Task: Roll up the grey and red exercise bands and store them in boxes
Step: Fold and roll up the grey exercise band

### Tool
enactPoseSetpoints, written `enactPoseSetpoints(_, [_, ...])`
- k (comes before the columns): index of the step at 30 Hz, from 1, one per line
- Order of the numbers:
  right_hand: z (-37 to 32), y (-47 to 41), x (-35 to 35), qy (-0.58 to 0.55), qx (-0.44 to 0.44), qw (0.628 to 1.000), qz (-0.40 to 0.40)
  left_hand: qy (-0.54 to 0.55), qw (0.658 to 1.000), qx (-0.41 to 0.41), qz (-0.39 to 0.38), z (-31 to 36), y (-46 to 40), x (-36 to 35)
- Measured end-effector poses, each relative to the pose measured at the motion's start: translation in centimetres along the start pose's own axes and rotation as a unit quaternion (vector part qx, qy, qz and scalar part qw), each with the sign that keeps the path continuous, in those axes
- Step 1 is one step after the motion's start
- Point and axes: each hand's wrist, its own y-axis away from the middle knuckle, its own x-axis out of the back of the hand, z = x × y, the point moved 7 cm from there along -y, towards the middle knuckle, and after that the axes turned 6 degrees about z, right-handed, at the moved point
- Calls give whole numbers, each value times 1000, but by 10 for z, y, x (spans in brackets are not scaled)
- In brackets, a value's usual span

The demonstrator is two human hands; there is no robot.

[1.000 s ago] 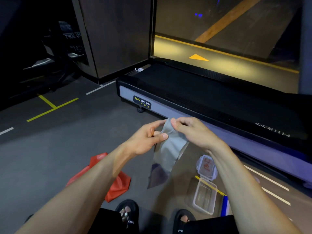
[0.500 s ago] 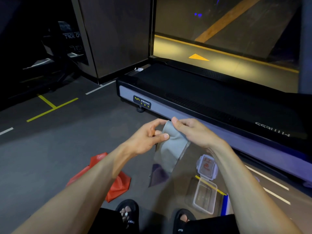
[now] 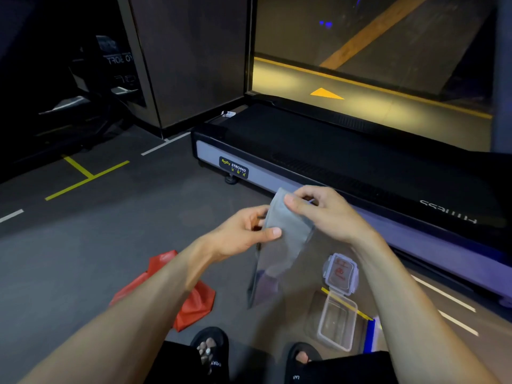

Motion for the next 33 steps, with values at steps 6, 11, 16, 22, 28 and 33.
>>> enactPoseSetpoints(6, [-6, -1, 0, 62, 46, 997, 17, -60, 998, -7, 1, -3, 2, 4])
enactPoseSetpoints(11, [-4, -4, 0, 64, 39, 997, 19, -31, 999, 5, 2, 0, 3, 1])
enactPoseSetpoints(16, [-6, -4, 2, 48, 35, 998, 27, -45, 999, -7, 22, 5, 2, 8])
enactPoseSetpoints(22, [-10, -3, 6, 51, 57, 997, 29, -70, 996, -14, 44, 9, 3, 27])
enactPoseSetpoints(28, [-16, 0, 3, 39, 66, 997, 7, -105, 993, -47, 39, 8, 1, 19])
enactPoseSetpoints(33, [-16, 1, 2, 2, 65, 998, -12, -133, 990, -47, 32, 11, -1, 15])
